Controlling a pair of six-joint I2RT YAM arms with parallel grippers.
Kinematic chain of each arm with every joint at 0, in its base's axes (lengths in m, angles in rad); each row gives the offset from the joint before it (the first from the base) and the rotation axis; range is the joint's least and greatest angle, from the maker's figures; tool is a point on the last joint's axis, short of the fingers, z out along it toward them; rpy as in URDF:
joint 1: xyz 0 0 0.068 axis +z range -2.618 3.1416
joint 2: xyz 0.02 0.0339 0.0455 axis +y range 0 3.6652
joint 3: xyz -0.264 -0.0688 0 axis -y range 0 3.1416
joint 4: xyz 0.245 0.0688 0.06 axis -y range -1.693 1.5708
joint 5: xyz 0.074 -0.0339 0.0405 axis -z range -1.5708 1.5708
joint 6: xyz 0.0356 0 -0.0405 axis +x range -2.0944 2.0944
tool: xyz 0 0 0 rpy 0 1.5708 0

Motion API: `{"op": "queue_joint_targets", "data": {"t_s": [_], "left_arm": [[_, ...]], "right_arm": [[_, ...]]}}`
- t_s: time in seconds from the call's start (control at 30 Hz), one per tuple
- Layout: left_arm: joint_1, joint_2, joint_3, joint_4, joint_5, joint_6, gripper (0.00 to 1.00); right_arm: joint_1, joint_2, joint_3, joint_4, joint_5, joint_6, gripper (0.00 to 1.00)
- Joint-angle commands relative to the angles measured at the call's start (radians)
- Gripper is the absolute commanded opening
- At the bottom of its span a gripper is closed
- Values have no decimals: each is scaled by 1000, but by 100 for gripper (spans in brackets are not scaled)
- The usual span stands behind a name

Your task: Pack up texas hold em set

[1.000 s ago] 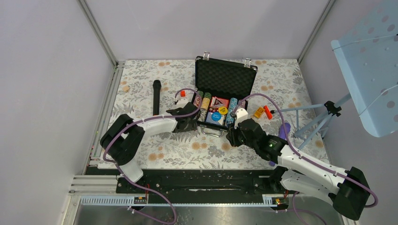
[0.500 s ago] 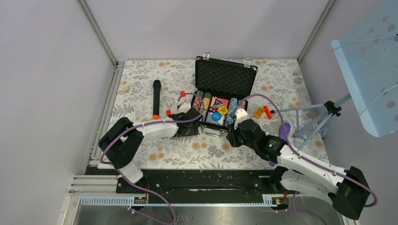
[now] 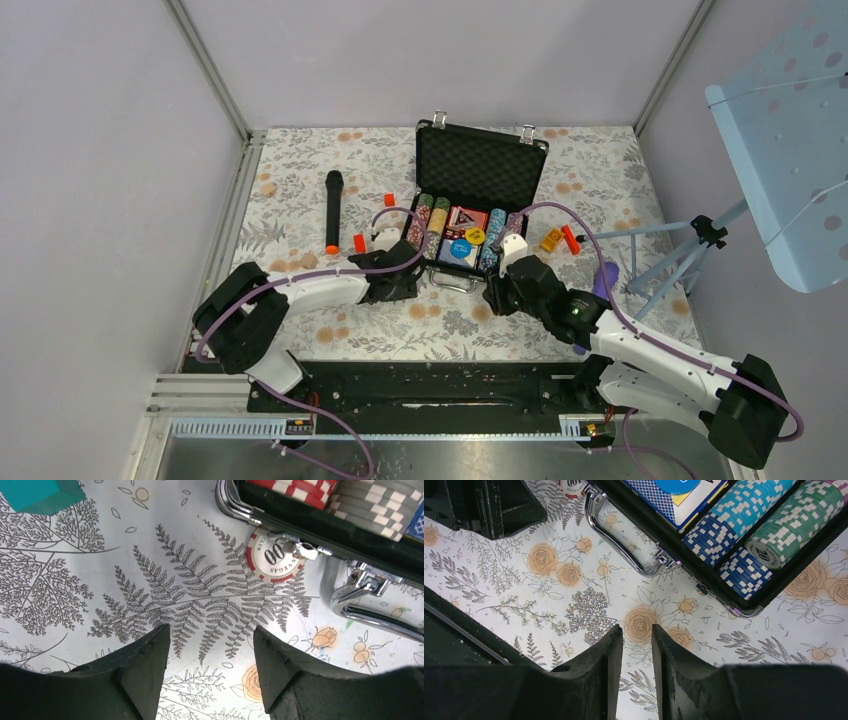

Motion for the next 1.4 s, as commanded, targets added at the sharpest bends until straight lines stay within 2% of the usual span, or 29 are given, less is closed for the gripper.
{"op": "queue_joint_targets", "data": {"t_s": [0.0, 0.23, 0.4, 0.63, 1.03, 1.37], "left_arm": [[-8, -3, -29, -83, 94, -7, 62], [6, -34, 96, -79, 40, 78, 66], [64, 18, 173, -90, 24, 123, 69], [72, 118, 253, -102, -22, 183, 69], [72, 187, 231, -96, -86, 175, 68], [34, 222, 227, -153, -57, 171, 68]], "right_arm": [[-3, -17, 6, 16, 15, 12, 35], [-4, -32, 2, 4, 22, 8, 35], [-4, -36, -4, 2, 21, 10, 35], [-5, -35, -11, 2, 30, 5, 36], [-4, -29, -18, 9, 33, 3, 36], [-4, -36, -24, 8, 31, 8, 36]]}}
